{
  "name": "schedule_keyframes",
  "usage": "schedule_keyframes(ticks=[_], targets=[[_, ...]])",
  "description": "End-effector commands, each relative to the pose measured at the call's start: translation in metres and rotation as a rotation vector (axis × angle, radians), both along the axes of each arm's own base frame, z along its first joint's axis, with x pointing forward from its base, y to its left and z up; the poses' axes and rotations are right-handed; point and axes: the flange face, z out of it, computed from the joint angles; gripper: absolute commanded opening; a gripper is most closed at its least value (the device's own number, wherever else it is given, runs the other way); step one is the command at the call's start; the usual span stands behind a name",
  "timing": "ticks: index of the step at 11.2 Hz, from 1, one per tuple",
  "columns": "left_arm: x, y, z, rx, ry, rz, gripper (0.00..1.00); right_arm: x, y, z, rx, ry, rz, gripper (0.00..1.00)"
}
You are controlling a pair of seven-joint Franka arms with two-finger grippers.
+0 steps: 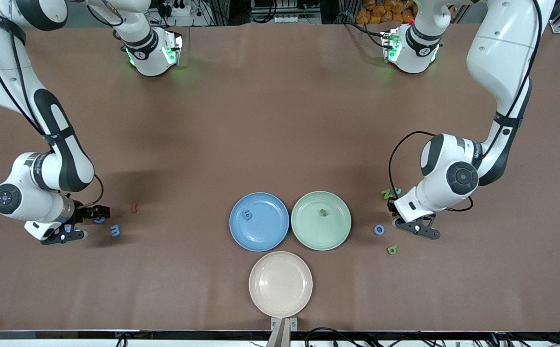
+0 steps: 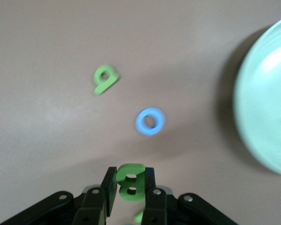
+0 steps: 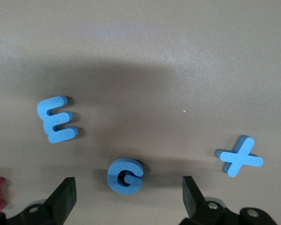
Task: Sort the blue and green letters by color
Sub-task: 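Drop the green B in the green plate while the right gripper grasps blue G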
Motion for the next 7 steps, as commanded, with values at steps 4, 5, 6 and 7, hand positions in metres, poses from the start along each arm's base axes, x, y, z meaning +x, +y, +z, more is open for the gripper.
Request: schedule_keyframes(ticks=[4,5,6,7], targets=[[-0.016,-0.157,0.026,-0.087,-0.003,0.163,0.00,-0.009,0.002,-0.009,0.003,-0.046,-0.039,1.00],[-0.020,-0.176,0.020,-0.105,-0.013,0.179,0.00,-0.009,0.002,-0.009,0.003,-0.044,-0.039,1.00],[-0.023,-0.185,0.014,-0.120,-0.024,0.197,0.02,-0.009,0.002,-0.009,0.003,-0.044,-0.039,0.97],[-0.026,-0.193,0.016,-0.127,-0.038,0.198,0.99,-0.010,0.001,-0.008,0.003,-0.043,-0.040,0.31]])
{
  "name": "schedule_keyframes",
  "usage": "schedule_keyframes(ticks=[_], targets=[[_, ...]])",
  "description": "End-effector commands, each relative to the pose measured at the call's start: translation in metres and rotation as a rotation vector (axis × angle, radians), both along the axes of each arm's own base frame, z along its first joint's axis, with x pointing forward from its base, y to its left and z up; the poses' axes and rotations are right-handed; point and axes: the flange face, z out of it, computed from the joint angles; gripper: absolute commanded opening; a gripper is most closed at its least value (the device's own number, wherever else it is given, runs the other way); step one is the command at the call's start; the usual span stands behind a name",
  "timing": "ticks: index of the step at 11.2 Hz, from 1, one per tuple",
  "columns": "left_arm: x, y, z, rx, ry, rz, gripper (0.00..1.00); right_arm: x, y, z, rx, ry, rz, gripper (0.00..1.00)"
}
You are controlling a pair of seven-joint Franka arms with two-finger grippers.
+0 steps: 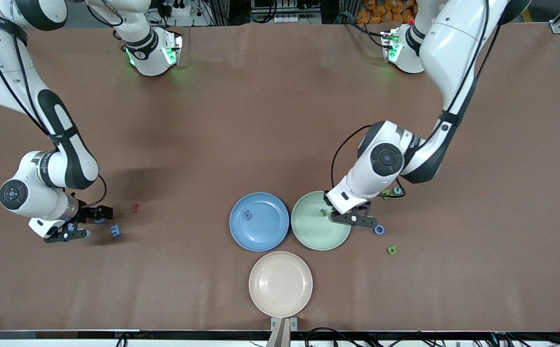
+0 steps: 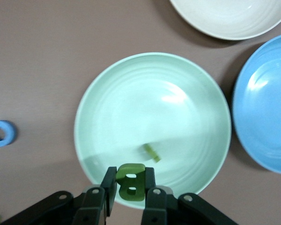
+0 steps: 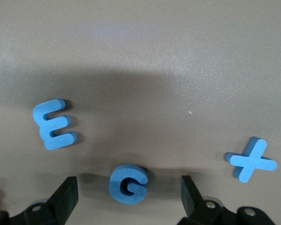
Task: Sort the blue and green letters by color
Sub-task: 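Drop the green B in the green plate while the right gripper grasps blue G, then carry the blue G into the blue plate with the right gripper and release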
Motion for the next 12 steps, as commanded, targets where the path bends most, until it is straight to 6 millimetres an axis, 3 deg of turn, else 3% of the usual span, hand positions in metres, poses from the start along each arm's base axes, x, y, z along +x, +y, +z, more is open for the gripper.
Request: schedule_keyframes(ticks=[1,4,5,7,9,12], targets=[[0.005,-0.015,0.000,-0.030,-0.031,0.038,1.00,-0.003,-0.003,0.004,0.001,-0.006,-0.011,0.00],[0.018,0.012,0.013,-0.019,-0.052,0.049,1.00,-0.004,-0.008,0.003,0.001,-0.006,-0.006,0.00],[0.023,0.028,0.020,-0.003,-0.059,0.018,1.00,-0.004,-0.008,0.003,0.002,-0.005,-0.007,0.00],[0.025,0.074,0.015,0.064,-0.029,-0.134,1.00,0.000,0.001,0.008,0.004,-0.014,0.001,0.00],[0.025,0.123,0.005,0.142,-0.025,-0.285,1.00,0.014,0.036,0.021,0.021,-0.040,0.018,0.00],[-0.006,0.151,0.005,0.291,-0.023,-0.483,1.00,0.029,0.116,0.040,0.085,-0.085,-0.030,0.00]])
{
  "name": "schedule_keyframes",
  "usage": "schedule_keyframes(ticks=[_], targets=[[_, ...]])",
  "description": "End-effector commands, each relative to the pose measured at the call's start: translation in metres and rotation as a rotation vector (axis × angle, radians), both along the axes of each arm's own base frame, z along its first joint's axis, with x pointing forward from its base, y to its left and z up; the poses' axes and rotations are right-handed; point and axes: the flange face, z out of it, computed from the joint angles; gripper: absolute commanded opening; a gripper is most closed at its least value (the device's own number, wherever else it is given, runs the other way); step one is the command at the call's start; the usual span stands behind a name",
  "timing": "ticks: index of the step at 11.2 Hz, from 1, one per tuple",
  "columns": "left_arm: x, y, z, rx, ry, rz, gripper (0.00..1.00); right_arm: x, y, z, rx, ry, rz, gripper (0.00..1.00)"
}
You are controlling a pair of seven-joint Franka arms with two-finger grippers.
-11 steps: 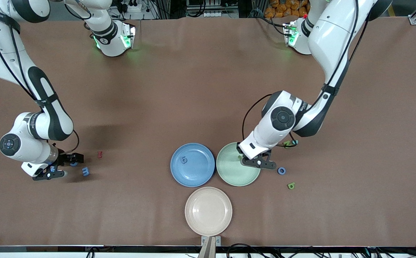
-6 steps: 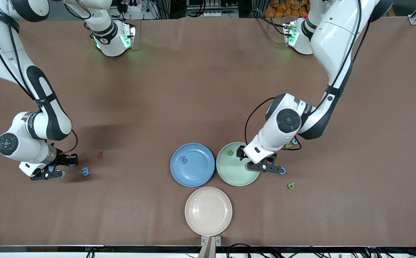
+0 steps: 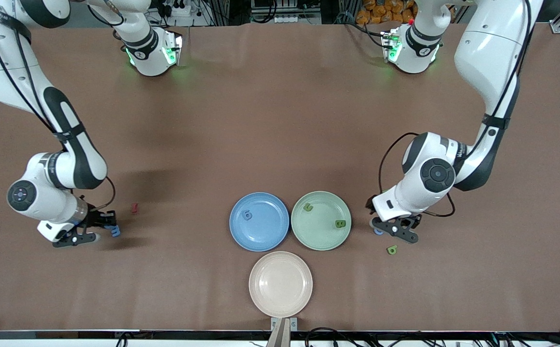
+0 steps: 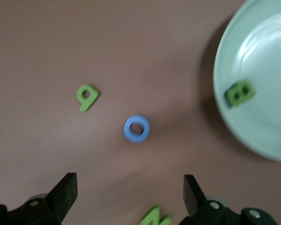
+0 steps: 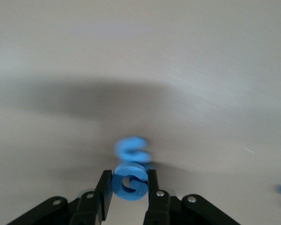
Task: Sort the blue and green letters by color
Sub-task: 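Carry the blue G into the blue plate with the right gripper and release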
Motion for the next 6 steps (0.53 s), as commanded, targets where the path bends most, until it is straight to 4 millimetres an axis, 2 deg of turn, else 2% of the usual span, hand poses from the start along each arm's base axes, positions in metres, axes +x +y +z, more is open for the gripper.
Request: schedule_keyframes(ticks=[1,3,6], targets=[[-0.045,0.012,0.015,0.113,0.007,-0.214,1.00,0.017,0.084,0.030,0.068,-0.043,-0.084,0.00],[-0.047,0.011,0.011,0.114,0.010,-0.334,1.00,0.013,0.146,0.039,0.189,-0.011,-0.211,0.00],[-0.052,0.009,-0.001,0.103,0.010,-0.494,1.00,0.010,0.254,0.071,0.328,0.022,-0.371,0.00]])
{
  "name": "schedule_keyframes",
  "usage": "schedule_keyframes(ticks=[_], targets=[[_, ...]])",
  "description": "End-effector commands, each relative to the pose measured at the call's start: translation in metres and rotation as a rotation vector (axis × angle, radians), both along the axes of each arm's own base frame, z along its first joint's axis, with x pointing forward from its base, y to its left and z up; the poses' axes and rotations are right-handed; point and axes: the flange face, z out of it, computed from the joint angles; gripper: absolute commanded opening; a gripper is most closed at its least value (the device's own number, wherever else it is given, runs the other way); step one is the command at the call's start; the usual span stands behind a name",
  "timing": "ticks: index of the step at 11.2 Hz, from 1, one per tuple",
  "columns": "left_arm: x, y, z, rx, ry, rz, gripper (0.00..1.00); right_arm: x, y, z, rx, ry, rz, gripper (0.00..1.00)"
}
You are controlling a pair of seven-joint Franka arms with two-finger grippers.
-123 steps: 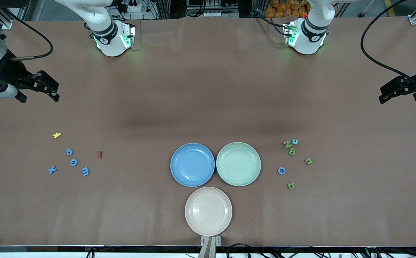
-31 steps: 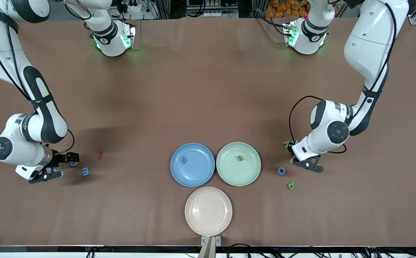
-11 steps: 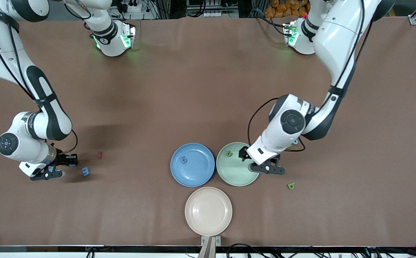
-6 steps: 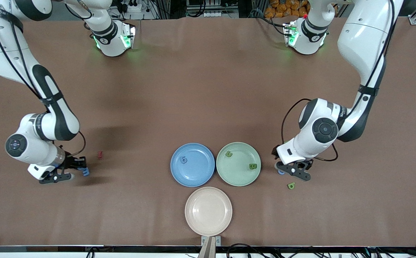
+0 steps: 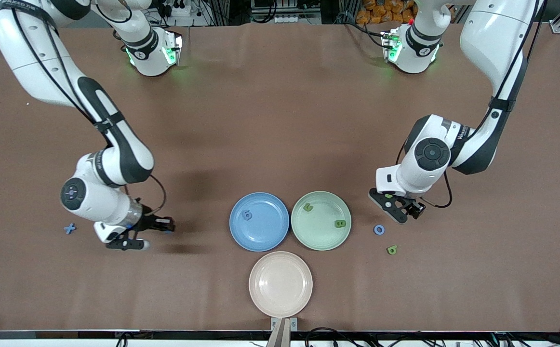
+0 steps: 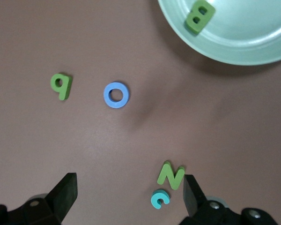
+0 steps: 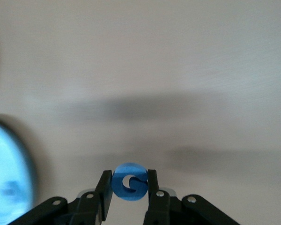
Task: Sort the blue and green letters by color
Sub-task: 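Carry the blue G into the blue plate with the right gripper and release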
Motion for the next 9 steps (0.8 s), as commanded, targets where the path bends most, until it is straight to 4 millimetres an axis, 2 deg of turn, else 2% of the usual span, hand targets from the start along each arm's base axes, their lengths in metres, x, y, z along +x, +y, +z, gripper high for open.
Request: schedule_keyframes(ticks=[1,3,4,5,6,7,9], targets=[[-0.014,0.004,-0.012,0.004,0.013,-0.130,0.91,-0.006,0.099,0.036,0.093,0.039,-0.163,0.00],[-0.018,0.015,-0.033,-0.036,0.035,-0.100,0.91,-0.023,0.169,0.050,0.120,0.070,-0.267,0.00],[-0.022,0.021,-0.041,-0.067,0.032,-0.089,0.90,-0.028,0.193,0.058,0.134,0.081,-0.322,0.00],[-0.024,0.027,-0.047,-0.096,0.034,-0.077,0.89,-0.030,0.204,0.061,0.144,0.093,-0.360,0.38],[-0.026,0.030,-0.051,-0.115,0.047,-0.070,0.84,-0.030,0.205,0.059,0.143,0.097,-0.367,0.99],[-0.030,0.032,-0.054,-0.123,0.058,-0.065,0.77,-0.026,0.198,0.060,0.142,0.092,-0.365,1.00],[-0.035,0.031,-0.059,-0.125,0.070,-0.067,0.75,-0.018,0.182,0.061,0.132,0.078,-0.367,1.00]])
